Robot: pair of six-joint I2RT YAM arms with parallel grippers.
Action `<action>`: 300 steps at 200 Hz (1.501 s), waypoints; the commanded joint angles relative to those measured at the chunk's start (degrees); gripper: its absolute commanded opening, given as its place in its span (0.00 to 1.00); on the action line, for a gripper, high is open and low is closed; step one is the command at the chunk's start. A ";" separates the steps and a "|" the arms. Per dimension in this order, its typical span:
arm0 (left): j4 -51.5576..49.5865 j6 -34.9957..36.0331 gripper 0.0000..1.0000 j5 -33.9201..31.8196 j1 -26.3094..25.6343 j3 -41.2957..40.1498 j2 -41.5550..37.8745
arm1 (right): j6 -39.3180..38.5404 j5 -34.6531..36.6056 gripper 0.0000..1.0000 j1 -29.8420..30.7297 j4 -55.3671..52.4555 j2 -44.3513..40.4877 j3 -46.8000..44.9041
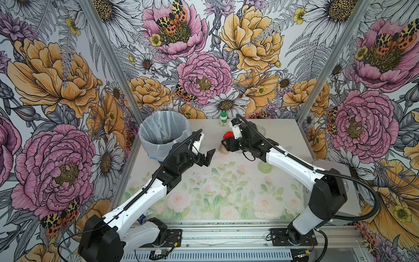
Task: Empty moldy peanuts from jars
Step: Pick up the jar from the center of the board.
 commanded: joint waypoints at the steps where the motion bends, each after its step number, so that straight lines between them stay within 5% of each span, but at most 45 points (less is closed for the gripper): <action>1: 7.89 5.22 0.99 11.99 -0.27 -0.82 1.97 | 5.05 -6.39 0.49 -2.15 -3.45 -3.19 1.34; 32: 8.13 6.12 0.99 19.20 -0.98 3.26 7.15 | 7.36 -11.19 0.49 -3.56 -3.70 -6.06 1.32; 265: 16.19 9.00 0.99 13.70 -2.86 9.17 18.35 | 9.89 -20.73 0.48 -2.19 -2.36 -11.40 0.03; 300: 15.19 8.81 0.93 14.79 -2.99 10.27 18.98 | 10.16 -21.10 0.47 -2.06 -2.22 -11.44 -0.40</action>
